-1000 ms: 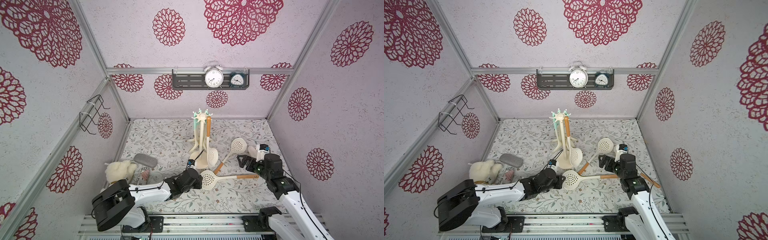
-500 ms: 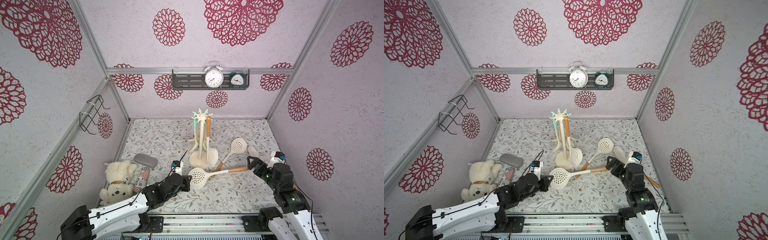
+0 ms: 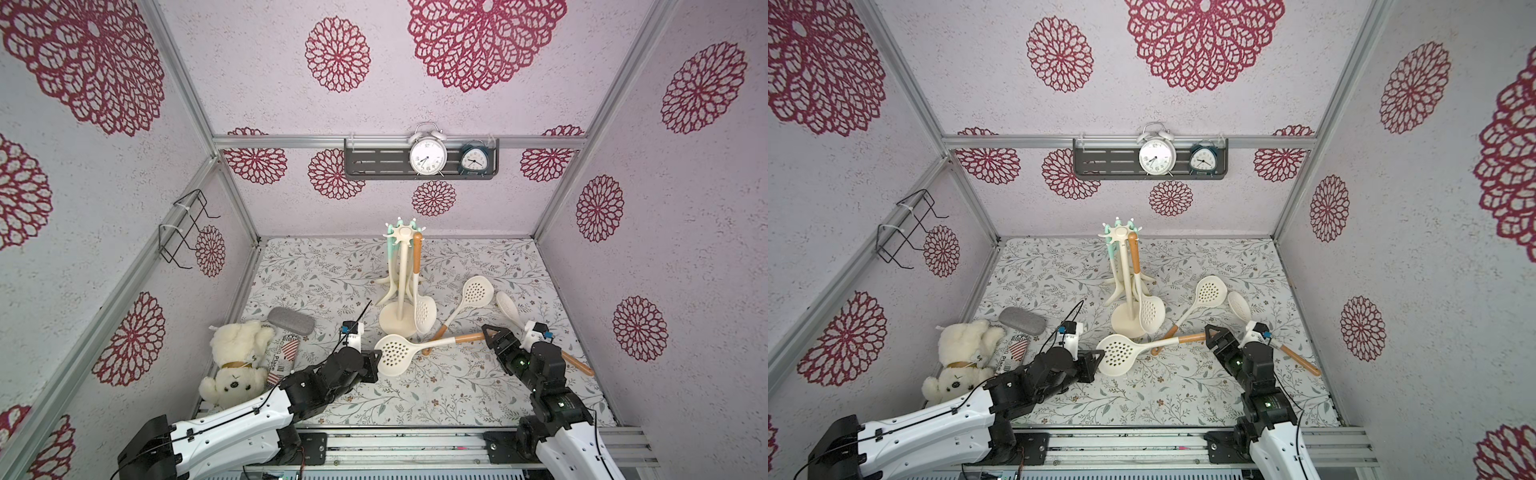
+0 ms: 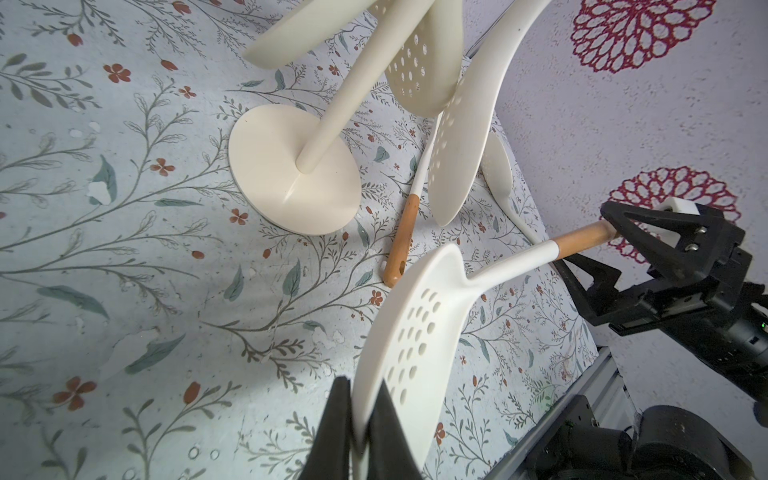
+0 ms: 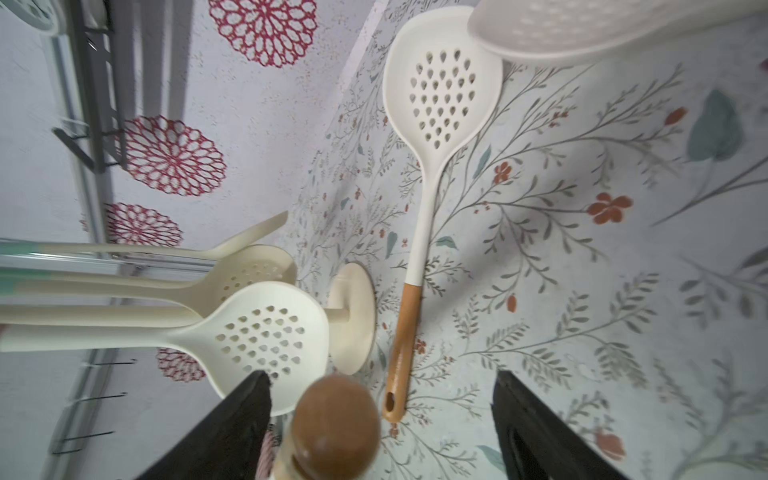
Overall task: Hang the skimmer on the kitchen utensil rack
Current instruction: Pick up the skimmer from the center of the board.
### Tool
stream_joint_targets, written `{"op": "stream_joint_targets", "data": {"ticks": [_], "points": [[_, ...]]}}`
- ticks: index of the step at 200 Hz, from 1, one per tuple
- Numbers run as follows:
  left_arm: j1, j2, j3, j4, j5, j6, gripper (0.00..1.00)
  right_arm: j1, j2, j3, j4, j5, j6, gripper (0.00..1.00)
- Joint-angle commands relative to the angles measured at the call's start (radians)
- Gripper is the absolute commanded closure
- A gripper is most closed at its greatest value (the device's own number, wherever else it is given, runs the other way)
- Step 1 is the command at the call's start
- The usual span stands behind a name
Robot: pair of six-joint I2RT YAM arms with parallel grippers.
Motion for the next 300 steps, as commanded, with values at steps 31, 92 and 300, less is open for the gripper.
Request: {"op": "stream_joint_targets", "data": {"ticks": [31, 92, 300], "points": [[-0.005, -0.013, 0.01, 0.046, -0.01, 0.0, 1.0, -0.003, 0.045, 0.021, 0.304, -0.067, 0.122, 0.42], [-0.005, -0.007, 0.017, 0.05, -0.011, 0.008, 1.0, -0.002, 0.056, 0.026, 0.323, -0.086, 0.149, 0.85], [0.205, -0.057, 0.453, -0.263, 0.566, 0.419, 0.18, 0.124, 0.538, 0.996, -0.347, -0.512, -0.922, 1.0]]}}
